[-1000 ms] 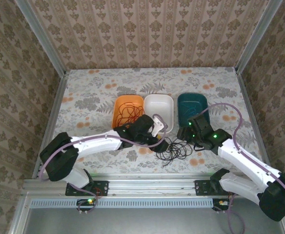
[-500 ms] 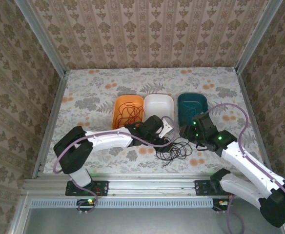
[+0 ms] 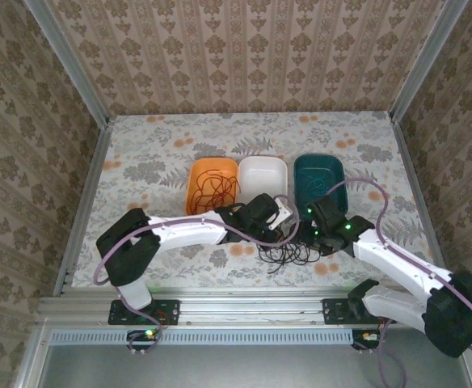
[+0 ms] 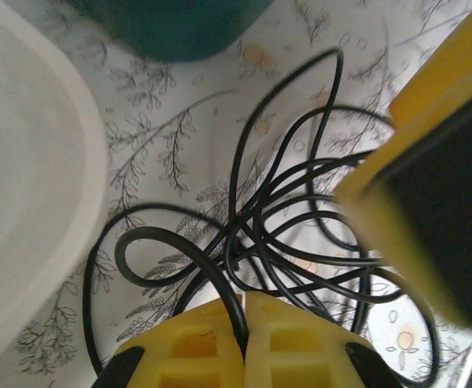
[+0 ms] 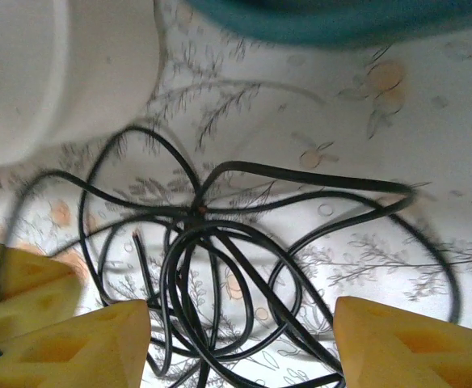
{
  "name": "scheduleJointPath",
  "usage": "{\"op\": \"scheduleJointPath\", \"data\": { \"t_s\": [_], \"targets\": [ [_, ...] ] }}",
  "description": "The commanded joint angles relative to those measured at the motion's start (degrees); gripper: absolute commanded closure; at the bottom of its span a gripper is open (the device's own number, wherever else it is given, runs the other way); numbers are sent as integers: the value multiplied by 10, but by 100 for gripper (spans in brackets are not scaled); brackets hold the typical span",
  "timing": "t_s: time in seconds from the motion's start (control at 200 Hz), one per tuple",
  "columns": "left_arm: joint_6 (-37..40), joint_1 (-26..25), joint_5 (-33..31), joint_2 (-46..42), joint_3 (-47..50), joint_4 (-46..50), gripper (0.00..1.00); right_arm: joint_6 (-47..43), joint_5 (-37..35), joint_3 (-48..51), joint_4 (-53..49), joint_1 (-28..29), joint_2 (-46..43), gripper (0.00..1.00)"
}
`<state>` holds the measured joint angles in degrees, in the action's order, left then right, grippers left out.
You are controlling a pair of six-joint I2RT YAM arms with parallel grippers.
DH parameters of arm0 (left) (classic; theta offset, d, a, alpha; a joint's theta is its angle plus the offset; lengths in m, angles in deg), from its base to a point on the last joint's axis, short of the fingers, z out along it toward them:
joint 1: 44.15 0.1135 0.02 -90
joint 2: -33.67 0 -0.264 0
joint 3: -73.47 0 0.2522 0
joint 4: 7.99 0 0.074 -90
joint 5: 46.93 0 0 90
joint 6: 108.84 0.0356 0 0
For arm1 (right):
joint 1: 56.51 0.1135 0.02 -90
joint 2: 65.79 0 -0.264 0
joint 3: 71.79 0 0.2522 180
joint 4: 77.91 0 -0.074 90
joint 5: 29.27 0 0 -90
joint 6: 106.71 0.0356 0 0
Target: Untangle the cables
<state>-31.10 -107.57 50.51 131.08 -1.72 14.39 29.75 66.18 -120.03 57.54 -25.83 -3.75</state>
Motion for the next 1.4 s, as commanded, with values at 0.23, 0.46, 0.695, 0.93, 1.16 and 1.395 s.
{"op": "scheduleJointPath", "data": {
  "t_s": [0.23, 0.46, 0.695, 0.93, 1.16, 1.395],
  "targets": [
    [34, 13, 51, -217, -38, -7, 100, 16, 25, 31, 51, 6, 83, 37],
    [0, 59, 155, -295, -45, -48, 100, 36, 41, 62, 66, -31, 85, 37],
    [7, 84, 177, -330, -59, -38, 99, 54, 42, 91, 66, -61, 44, 38],
    [28, 85, 157, -326, -65, 10, 99, 80, 25, 103, 46, -87, -10, 38],
    [21, 100, 106, -386, -32, -51, 100, 126, 1, 130, 23, -108, -70, 36],
    [-25, 158, 92, -459, -6, -117, 100, 173, 2, 168, 12, -138, -123, 36]
  ]
}}
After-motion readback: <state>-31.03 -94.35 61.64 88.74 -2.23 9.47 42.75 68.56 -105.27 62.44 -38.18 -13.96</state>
